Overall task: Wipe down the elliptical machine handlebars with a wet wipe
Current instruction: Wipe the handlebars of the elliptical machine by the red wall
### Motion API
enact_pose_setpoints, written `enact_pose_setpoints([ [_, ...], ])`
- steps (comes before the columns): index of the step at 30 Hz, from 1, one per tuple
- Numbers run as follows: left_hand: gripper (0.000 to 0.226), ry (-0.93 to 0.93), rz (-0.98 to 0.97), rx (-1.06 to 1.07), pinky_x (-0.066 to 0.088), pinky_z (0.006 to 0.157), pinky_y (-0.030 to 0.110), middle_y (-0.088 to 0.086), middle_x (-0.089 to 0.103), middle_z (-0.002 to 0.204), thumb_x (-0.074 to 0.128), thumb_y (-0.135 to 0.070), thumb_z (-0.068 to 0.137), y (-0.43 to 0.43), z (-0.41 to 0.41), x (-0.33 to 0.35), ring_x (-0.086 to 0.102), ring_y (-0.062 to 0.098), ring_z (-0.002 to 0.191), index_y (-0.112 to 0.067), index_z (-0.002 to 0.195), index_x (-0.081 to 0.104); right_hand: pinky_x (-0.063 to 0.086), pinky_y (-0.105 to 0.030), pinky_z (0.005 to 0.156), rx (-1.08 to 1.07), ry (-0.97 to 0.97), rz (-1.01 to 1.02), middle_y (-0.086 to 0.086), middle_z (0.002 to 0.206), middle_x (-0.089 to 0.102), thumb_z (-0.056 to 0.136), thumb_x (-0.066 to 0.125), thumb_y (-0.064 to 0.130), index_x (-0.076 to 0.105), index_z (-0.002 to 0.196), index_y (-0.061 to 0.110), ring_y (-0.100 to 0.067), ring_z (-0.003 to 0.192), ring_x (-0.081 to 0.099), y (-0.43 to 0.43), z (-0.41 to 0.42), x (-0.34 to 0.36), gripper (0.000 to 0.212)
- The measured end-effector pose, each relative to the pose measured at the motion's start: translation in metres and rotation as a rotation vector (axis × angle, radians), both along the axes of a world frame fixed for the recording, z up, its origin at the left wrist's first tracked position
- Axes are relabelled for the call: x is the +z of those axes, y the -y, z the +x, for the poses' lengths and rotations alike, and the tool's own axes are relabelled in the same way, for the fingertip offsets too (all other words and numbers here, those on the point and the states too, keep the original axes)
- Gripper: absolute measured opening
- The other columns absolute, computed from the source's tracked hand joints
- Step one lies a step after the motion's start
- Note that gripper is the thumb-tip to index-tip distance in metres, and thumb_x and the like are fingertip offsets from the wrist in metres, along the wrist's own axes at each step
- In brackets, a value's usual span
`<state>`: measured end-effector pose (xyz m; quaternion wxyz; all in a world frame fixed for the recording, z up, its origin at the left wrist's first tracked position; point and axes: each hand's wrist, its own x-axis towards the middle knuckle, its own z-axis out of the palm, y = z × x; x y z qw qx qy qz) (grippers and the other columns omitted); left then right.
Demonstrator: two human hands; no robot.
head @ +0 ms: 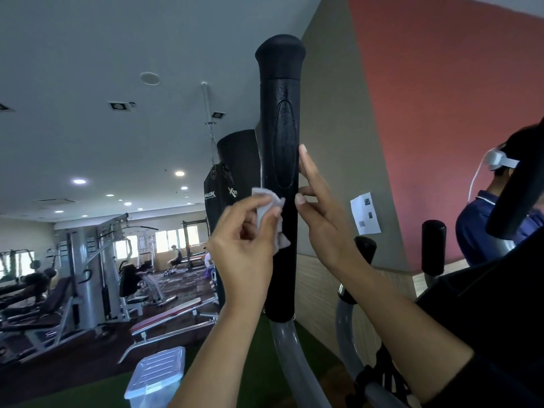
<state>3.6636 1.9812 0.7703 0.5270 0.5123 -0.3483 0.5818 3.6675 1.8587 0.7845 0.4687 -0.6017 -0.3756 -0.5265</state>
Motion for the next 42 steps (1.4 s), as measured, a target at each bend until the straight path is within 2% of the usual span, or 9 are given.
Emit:
enact_pose_setpoints([
  [3, 0.021, 0.037, -0.041, -0.039, 0.049, 0.063, 0.026, 0.001, 0.068, 0.086, 0.074, -0.016, 0.082, -0.001, -0.002, 0.026, 0.059, 0.012, 0.072, -0.02, 0.102, 0.071, 0.03, -0.042, 0.113, 0.016, 0.019, 0.002, 0.016, 0.154, 0.028, 0.097, 0.044, 0.007, 0.02, 0.147, 0.031, -0.018, 0.137, 0.037, -0.001, 0.002, -0.001, 0.06],
  [8, 0.021, 0.052, 0.011, -0.031, 0.051, 0.075, 0.018, -0.002, 0.07, 0.095, 0.072, -0.014, 0.083, 0.0, 0.008, 0.009, 0.067, 0.01, 0.087, -0.016, 0.103, 0.07, 0.032, -0.052, 0.111, 0.008, 0.01, -0.004, 0.006, 0.156, 0.03, 0.096, 0.045, 0.009, 0.018, 0.148, 0.032, -0.031, 0.136, 0.039, -0.003, 0.005, -0.002, 0.063],
  [15, 0.02, 0.028, -0.021, -0.036, 0.049, 0.073, 0.013, -0.008, 0.068, 0.092, 0.073, -0.014, 0.082, -0.006, 0.006, 0.0, 0.066, 0.007, 0.086, -0.018, 0.101, 0.07, 0.034, -0.036, 0.112, -0.018, -0.054, -0.026, 0.018, 0.155, 0.026, 0.097, 0.046, 0.01, 0.018, 0.147, 0.04, -0.017, 0.137, 0.036, -0.002, 0.0, -0.013, 0.064],
  [21, 0.027, 0.04, 0.034, -0.026, 0.048, 0.071, 0.01, -0.003, 0.068, 0.091, 0.072, -0.011, 0.082, -0.007, 0.015, -0.008, 0.064, 0.0, 0.083, -0.014, 0.108, 0.067, 0.04, -0.031, 0.107, -0.076, -0.054, -0.017, 0.013, 0.152, 0.034, 0.097, 0.045, 0.012, 0.019, 0.15, 0.035, -0.013, 0.128, 0.046, -0.004, 0.003, -0.021, 0.063],
  [27, 0.023, -0.013, 0.026, -0.066, 0.048, 0.072, 0.01, -0.005, 0.068, 0.09, 0.07, -0.014, 0.082, -0.017, 0.019, -0.021, 0.065, 0.001, 0.083, -0.016, 0.105, 0.069, 0.037, -0.047, 0.109, -0.107, -0.001, -0.004, 0.009, 0.154, 0.031, 0.099, 0.046, 0.012, 0.014, 0.149, 0.033, -0.019, 0.135, 0.04, -0.011, 0.003, -0.027, 0.063],
  [31, 0.025, 0.051, 0.006, -0.076, 0.046, 0.069, 0.01, -0.008, 0.066, 0.087, 0.069, -0.017, 0.086, -0.014, 0.015, 0.013, 0.062, -0.001, 0.078, -0.017, 0.11, 0.067, 0.041, -0.038, 0.107, -0.147, 0.008, 0.0, 0.029, 0.145, 0.034, 0.099, 0.046, 0.006, 0.014, 0.15, 0.027, -0.013, 0.132, 0.043, -0.015, 0.004, -0.028, 0.063],
  [35, 0.027, 0.088, 0.122, -0.036, 0.051, 0.069, 0.015, -0.005, 0.067, 0.088, 0.07, -0.01, 0.084, -0.022, 0.038, -0.017, 0.062, -0.001, 0.079, -0.012, 0.111, 0.066, 0.03, -0.034, 0.115, -0.201, -0.002, 0.035, 0.007, 0.156, 0.028, 0.099, 0.047, 0.006, 0.015, 0.147, 0.032, -0.002, 0.142, 0.026, -0.02, -0.003, -0.03, 0.063],
  [39, 0.024, 0.064, 0.165, -0.061, 0.056, 0.071, 0.022, -0.009, 0.068, 0.091, 0.069, -0.013, 0.082, -0.037, 0.058, -0.052, 0.065, 0.001, 0.082, -0.01, 0.107, 0.07, 0.032, -0.044, 0.114, -0.271, -0.018, 0.054, 0.01, 0.157, 0.025, 0.099, 0.048, 0.011, 0.014, 0.148, 0.036, -0.007, 0.142, 0.027, -0.028, -0.005, -0.034, 0.064],
  [42, 0.026, 0.026, 0.124, -0.146, 0.048, 0.066, 0.011, -0.02, 0.062, 0.087, 0.069, -0.015, 0.084, -0.038, 0.052, -0.029, 0.061, -0.004, 0.075, -0.018, 0.109, 0.067, 0.037, -0.025, 0.109, -0.314, -0.018, 0.077, 0.01, 0.156, 0.027, 0.099, 0.048, 0.01, 0.013, 0.149, 0.034, -0.006, 0.134, 0.04, -0.033, -0.003, -0.037, 0.065],
])
